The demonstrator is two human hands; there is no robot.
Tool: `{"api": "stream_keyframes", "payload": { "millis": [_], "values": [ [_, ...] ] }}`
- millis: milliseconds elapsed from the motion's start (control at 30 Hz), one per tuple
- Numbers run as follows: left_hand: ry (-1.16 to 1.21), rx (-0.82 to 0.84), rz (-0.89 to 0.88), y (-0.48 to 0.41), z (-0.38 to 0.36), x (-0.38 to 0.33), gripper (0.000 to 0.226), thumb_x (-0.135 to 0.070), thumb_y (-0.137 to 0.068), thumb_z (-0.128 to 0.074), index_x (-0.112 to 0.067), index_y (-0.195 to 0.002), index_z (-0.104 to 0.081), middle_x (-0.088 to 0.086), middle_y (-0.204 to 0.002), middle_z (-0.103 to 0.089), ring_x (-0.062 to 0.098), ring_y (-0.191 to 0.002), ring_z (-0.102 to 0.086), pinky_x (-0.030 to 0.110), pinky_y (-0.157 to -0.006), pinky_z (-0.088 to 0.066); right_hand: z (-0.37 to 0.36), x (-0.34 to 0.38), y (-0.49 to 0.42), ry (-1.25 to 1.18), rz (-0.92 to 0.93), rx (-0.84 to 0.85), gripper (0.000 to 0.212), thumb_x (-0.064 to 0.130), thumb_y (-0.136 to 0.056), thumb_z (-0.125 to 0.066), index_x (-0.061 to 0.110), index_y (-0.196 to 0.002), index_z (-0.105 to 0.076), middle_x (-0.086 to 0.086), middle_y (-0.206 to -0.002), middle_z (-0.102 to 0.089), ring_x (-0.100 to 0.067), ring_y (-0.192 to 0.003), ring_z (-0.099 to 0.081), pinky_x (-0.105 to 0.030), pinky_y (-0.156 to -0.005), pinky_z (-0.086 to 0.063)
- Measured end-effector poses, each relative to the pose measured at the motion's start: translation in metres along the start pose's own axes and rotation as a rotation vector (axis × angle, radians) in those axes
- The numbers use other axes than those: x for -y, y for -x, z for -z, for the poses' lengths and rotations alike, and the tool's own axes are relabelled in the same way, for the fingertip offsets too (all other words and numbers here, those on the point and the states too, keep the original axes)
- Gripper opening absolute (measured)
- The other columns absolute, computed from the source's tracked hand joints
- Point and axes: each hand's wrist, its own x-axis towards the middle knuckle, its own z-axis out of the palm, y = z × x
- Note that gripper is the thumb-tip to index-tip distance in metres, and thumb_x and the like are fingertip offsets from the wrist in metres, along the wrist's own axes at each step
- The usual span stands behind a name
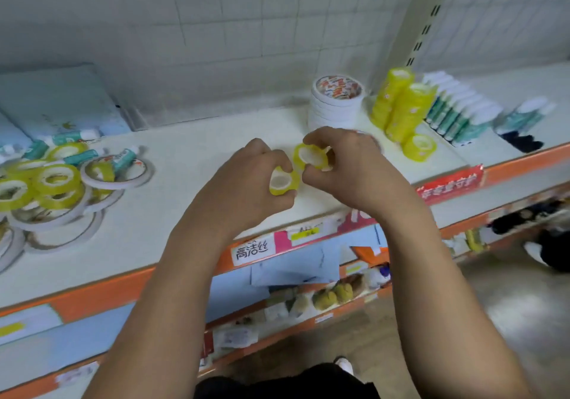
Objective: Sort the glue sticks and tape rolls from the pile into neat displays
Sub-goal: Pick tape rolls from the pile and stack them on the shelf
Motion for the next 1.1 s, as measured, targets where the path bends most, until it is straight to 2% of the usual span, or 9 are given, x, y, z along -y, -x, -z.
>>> {"api": "stream_keyframes", "payload": {
  "millis": [133, 200, 300, 467, 633, 767, 933, 1100],
  "values": [
    [0.037, 0.028, -0.069, -0.036, -0.036, -0.060, 0.035, -0.036, -0.076, -0.074, -0.028, -0.109, -0.064, -0.004, -0.104, -0.049, 0.015, -0.092, -0.054, 0.032, -0.079, -0.044, 0.042, -0.068, 0.019, -0.011, -0.065, -0.007, 0.043, 0.028, -0.078, -0.066, 0.015, -0.119, -0.063, -0.009, -0.107, -0.066, -0.022, -0.090, -0.058, -0.029, -0.076, -0.043],
    [0.057, 0.045, -0.099, -0.059, -0.055, -0.090, 0.035, -0.035, -0.075, -0.074, -0.026, -0.109, -0.065, -0.006, -0.105, -0.048, 0.014, -0.095, -0.052, 0.028, -0.080, -0.039, 0.062, -0.107, 0.027, -0.004, -0.112, -0.017, 0.045, 0.030, -0.079, -0.067, 0.018, -0.123, -0.062, -0.006, -0.111, -0.065, -0.016, -0.086, -0.052, -0.025, -0.072, -0.037],
    [0.033, 0.067, -0.128, -0.093, -0.084, -0.130, 0.036, -0.036, -0.076, -0.074, -0.026, -0.109, -0.065, -0.001, -0.107, -0.050, 0.019, -0.100, -0.054, 0.034, -0.090, -0.042, 0.087, -0.163, 0.035, 0.037, -0.150, -0.039, 0.048, 0.031, -0.079, -0.067, 0.021, -0.126, -0.060, -0.003, -0.115, -0.064, -0.010, -0.085, -0.048, -0.021, -0.072, -0.033],
    [0.052, 0.076, -0.102, -0.132, -0.117, -0.159, 0.037, -0.034, -0.077, -0.077, -0.023, -0.110, -0.066, 0.003, -0.111, -0.051, 0.022, -0.100, -0.055, 0.034, -0.086, -0.045, 0.104, -0.226, 0.028, 0.034, -0.191, -0.059, 0.049, 0.031, -0.080, -0.068, 0.018, -0.127, -0.060, -0.003, -0.118, -0.064, -0.010, -0.085, -0.052, -0.019, -0.069, -0.034],
    [0.007, 0.042, -0.045, -0.152, -0.125, -0.154, 0.034, -0.033, -0.077, -0.077, -0.022, -0.107, -0.066, 0.004, -0.110, -0.053, 0.022, -0.100, -0.054, 0.036, -0.087, -0.045, 0.093, -0.240, 0.001, 0.033, -0.175, -0.025, 0.056, 0.031, -0.082, -0.068, 0.010, -0.133, -0.054, -0.009, -0.127, -0.061, -0.021, -0.106, -0.059, -0.023, -0.080, -0.041],
    [-0.013, 0.020, -0.031, -0.163, -0.123, -0.142, 0.034, -0.031, -0.078, -0.078, -0.020, -0.108, -0.065, 0.005, -0.109, -0.054, 0.023, -0.096, -0.054, 0.036, -0.084, -0.046, 0.085, -0.234, -0.019, 0.033, -0.149, -0.004, 0.052, 0.029, -0.083, -0.069, 0.004, -0.126, -0.056, -0.015, -0.121, -0.061, -0.028, -0.104, -0.059, -0.040, -0.087, -0.048],
    [-0.016, 0.039, -0.021, -0.173, -0.122, -0.130, 0.033, -0.036, -0.079, -0.076, -0.021, -0.106, -0.064, 0.003, -0.107, -0.055, 0.023, -0.096, -0.055, 0.039, -0.082, -0.046, 0.077, -0.229, -0.032, 0.055, -0.150, 0.042, 0.048, 0.029, -0.084, -0.069, 0.001, -0.121, -0.058, -0.018, -0.116, -0.062, -0.031, -0.104, -0.059, -0.043, -0.087, -0.048],
    [0.009, 0.024, -0.029, -0.181, -0.124, -0.130, 0.034, -0.036, -0.078, -0.077, -0.021, -0.106, -0.063, 0.001, -0.108, -0.054, 0.023, -0.095, -0.056, 0.036, -0.081, -0.046, 0.076, -0.233, -0.033, 0.010, -0.139, 0.046, 0.049, 0.030, -0.081, -0.074, 0.003, -0.119, -0.059, -0.014, -0.114, -0.063, -0.026, -0.099, -0.059, -0.043, -0.084, -0.047]
  ]
}}
